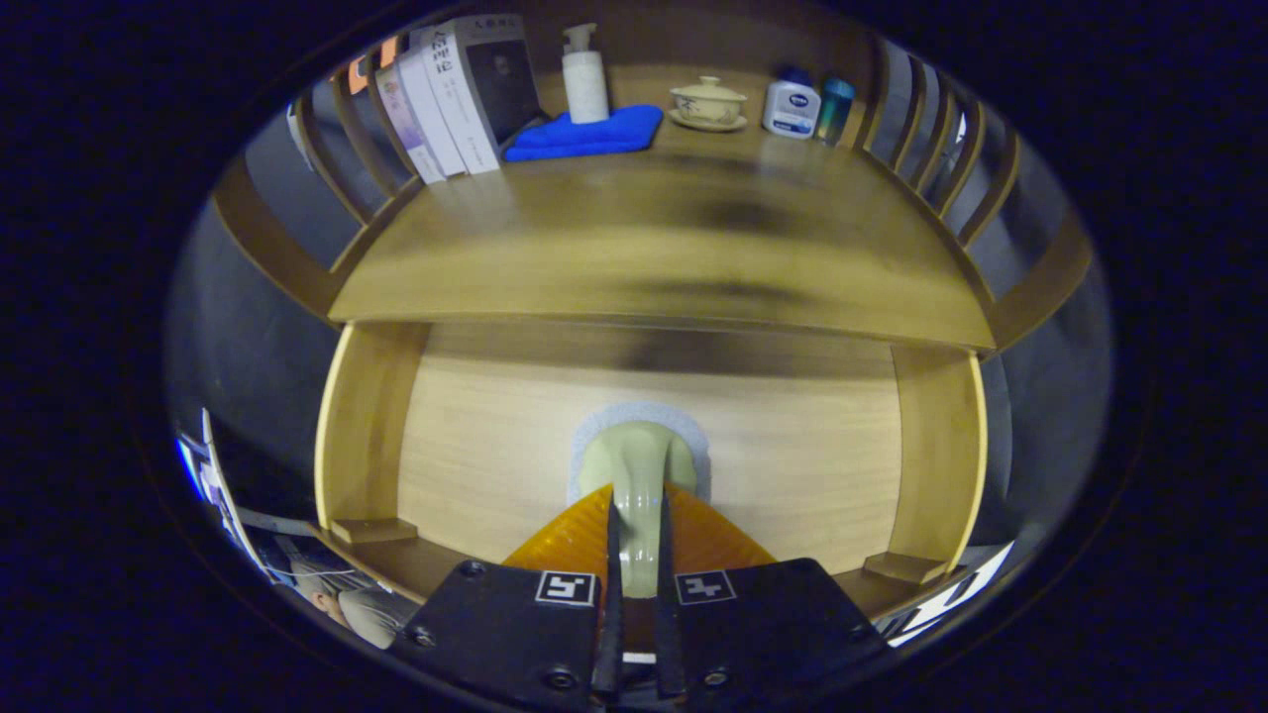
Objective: Pull open the drawer, take out the items inside it, and place them on the countertop above the cabinet.
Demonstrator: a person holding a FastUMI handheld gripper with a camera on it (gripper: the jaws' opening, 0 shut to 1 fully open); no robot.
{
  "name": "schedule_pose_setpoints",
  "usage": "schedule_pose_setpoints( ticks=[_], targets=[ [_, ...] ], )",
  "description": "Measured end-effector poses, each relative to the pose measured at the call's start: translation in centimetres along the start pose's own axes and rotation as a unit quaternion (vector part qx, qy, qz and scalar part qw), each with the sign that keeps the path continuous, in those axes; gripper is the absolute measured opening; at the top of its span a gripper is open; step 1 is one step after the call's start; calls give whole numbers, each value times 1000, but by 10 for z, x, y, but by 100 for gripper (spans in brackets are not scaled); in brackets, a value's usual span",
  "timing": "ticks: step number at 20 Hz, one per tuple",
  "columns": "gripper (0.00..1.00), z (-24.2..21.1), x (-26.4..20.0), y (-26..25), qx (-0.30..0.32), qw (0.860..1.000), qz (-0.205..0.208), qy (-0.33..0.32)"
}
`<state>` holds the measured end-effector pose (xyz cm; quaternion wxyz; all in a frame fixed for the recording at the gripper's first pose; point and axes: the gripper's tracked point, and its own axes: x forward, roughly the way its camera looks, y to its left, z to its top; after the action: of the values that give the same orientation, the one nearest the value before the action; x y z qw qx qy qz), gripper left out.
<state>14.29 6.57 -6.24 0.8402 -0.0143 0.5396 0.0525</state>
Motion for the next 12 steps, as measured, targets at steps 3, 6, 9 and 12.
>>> schedule_pose_setpoints(
  ticks=[3, 6, 9, 12],
  targets=[
    [16, 16, -28, -2, 3, 1000, -4, -12],
    [16, 45, -48, -1, 7, 1000, -2, -26],
    [16, 85, -61, -3, 10, 999, -11, -41],
    [16, 122, -69, -7, 21, 998, -19, -48]
  ],
)
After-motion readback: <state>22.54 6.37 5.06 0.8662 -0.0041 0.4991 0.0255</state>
